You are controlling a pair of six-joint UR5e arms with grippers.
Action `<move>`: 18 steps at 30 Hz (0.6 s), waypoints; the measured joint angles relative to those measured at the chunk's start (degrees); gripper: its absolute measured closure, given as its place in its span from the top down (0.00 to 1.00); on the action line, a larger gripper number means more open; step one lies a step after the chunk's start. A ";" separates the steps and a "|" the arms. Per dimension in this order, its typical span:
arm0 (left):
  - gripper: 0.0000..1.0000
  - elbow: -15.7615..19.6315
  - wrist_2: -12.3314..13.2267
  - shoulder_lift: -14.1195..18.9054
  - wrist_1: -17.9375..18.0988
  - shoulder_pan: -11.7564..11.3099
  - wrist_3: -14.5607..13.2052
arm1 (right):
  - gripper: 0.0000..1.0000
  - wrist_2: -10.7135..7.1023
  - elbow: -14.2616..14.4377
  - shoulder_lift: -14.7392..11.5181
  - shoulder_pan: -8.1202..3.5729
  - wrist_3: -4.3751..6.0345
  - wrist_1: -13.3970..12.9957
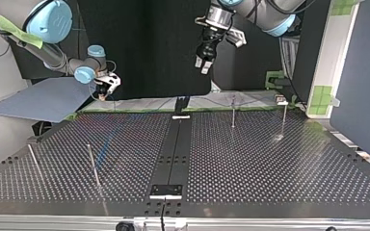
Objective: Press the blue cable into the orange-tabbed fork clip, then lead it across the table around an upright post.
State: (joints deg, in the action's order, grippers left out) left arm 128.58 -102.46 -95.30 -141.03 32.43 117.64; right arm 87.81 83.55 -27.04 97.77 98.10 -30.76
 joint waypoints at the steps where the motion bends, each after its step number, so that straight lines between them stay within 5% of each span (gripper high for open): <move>1: 1.00 -0.14 0.52 0.00 0.55 -0.02 0.29 | 0.00 0.00 0.00 0.00 0.01 0.00 0.02; 7: 1.00 -1.28 2.60 0.00 4.02 -0.39 1.34 | 0.00 0.00 -0.02 0.00 0.04 0.00 0.00; 18: 1.00 -1.59 0.75 -3.27 6.83 -2.58 1.29 | 0.00 0.00 -0.03 0.00 0.08 0.00 0.04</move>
State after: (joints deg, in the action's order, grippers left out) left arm 126.99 -101.71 -98.57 -134.20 29.85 118.93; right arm 87.81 83.52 -27.04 97.85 98.10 -30.72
